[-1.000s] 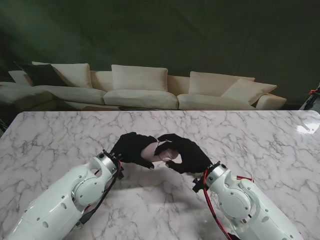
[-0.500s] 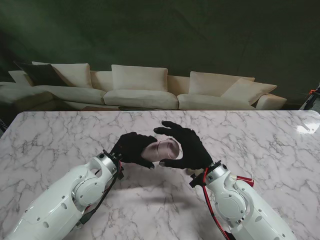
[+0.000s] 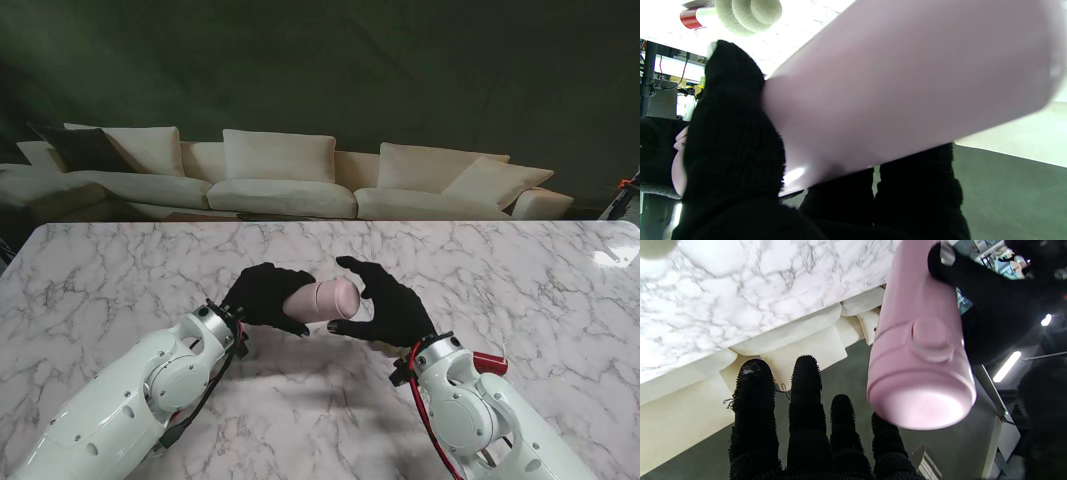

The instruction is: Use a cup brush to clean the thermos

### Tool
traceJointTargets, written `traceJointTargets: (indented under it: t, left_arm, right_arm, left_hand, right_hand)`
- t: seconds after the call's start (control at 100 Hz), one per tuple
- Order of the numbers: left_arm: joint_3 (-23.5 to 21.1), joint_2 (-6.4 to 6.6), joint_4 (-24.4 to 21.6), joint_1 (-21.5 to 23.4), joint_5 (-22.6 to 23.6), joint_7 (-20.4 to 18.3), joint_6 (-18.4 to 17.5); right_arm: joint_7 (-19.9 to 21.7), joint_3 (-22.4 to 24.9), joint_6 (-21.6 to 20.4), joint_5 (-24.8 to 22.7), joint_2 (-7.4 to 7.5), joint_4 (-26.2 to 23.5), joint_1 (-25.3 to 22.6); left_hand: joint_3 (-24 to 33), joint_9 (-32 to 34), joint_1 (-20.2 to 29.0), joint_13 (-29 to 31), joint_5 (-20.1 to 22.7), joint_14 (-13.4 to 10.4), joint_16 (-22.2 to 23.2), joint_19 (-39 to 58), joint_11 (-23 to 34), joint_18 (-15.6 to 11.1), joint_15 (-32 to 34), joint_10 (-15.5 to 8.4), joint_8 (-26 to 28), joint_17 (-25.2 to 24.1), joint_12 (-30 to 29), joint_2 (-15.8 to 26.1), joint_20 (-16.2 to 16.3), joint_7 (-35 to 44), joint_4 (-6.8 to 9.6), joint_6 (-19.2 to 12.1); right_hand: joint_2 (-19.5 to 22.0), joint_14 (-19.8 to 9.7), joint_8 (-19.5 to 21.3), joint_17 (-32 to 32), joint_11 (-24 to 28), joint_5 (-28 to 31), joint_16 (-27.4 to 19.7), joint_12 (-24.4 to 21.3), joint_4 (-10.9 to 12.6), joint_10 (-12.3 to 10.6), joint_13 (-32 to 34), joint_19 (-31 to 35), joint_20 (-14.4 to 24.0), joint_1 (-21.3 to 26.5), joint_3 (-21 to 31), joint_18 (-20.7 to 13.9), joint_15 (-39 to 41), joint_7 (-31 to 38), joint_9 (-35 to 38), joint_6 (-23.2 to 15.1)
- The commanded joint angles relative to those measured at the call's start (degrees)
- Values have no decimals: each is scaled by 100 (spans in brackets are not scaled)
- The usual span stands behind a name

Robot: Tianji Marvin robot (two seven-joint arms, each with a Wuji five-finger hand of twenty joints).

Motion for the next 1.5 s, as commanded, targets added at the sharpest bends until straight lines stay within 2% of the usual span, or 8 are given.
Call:
traceJointTargets:
  t: [0.0, 0.11, 0.24, 0.36, 0.47, 0.6, 1.15, 1.49]
  left_arm:
    - [21, -18, -27, -46, 19, -45, 1]
    - [28, -19, -24, -52, 10, -56, -5]
    - [24, -16, -15, -53, 14, -61, -11]
    - [27, -15, 20, -72, 13, -69, 12]
    - [43, -19, 49, -92, -5, -71, 38]
    - [66, -17, 54, -104, -2, -85, 48]
    - [-81, 0, -46, -8, 65, -82, -37]
    - [-56, -10, 8, -23, 79, 25, -118]
  right_arm:
    - [-61, -144, -25, -39, -37, 61, 56]
    - [-113, -375, 10, 239, -97, 197, 252]
    - [-526, -578, -71, 379, -207, 409, 412]
    - [-745, -590, -170, 412, -255, 444, 409]
    - [-878, -534, -275, 377, -271, 426, 361]
    - [-981, -418, -370, 339, -277, 369, 270]
    - [-680, 1105, -553, -113, -126, -313, -499]
    - [10, 1618, -267, -1195, 136, 476, -79]
  left_hand:
    - [2880, 244, 1802, 443, 580, -633, 351, 338, 433, -541, 991, -538, 192, 168, 212, 2326, 171, 745, 392, -936]
    - [2878, 247, 1801, 444, 577, -640, 352, 340, 432, -545, 992, -541, 190, 165, 211, 2325, 174, 743, 391, -942]
    - [2877, 244, 1804, 445, 577, -637, 353, 341, 429, -537, 993, -534, 188, 165, 208, 2328, 175, 741, 393, -937]
    - [2874, 243, 1804, 446, 575, -633, 353, 341, 427, -542, 993, -538, 184, 167, 207, 2330, 176, 735, 394, -933]
    - [2877, 243, 1806, 440, 578, -632, 354, 341, 427, -532, 991, -531, 183, 163, 206, 2330, 177, 734, 396, -936]
    - [2873, 246, 1803, 449, 581, -633, 355, 343, 430, -541, 997, -540, 184, 166, 207, 2330, 179, 737, 395, -938]
    - [2867, 238, 1799, 438, 577, -633, 350, 338, 424, -539, 987, -535, 176, 160, 196, 2347, 179, 726, 397, -931]
    - [2851, 228, 1807, 430, 569, -623, 347, 333, 408, -539, 986, -529, 156, 160, 163, 2366, 176, 693, 402, -924]
  right_hand:
    - [-13, 20, 200, 226, 266, 83, 262, 98, -134, -78, 198, 297, 110, -204, 157, 180, 327, 10, 78, 2]
    - [-95, -104, 617, 847, 974, 200, 776, 391, -33, -24, 646, 687, 78, 826, -287, 102, 1273, 400, 242, 86]
    - [520, -368, 1167, 1602, 1727, 566, 1235, 969, 169, -62, 1203, 1165, 102, 2285, -1130, -287, 2504, 1381, 504, -38]
    - [498, -484, 1229, 1739, 1832, 1003, 1251, 1089, -58, -118, 1448, 1266, 133, 2213, 966, -435, 2757, 1994, 849, -82]
    - [718, -554, 1186, 1858, 1846, 1396, 1216, 1043, -142, -196, 1659, 1340, 144, 2947, 1408, -598, 2736, 2215, 1269, -123]
    - [750, -621, 188, 2050, 1808, 1596, 1244, 913, -590, -156, 1922, 1449, 108, 3772, 1344, -819, 2798, 2882, 1749, -196]
    - [679, -720, -46, 2170, 1713, 1895, 1330, 894, -694, -124, 2111, 1667, 146, 3879, 1208, -1191, 2925, 3177, 2015, -400]
    - [826, -722, -147, 1573, 1493, 2048, 1338, 882, -724, -290, 1540, 1663, 200, 3896, 891, -1273, 2774, 3259, 1905, -700]
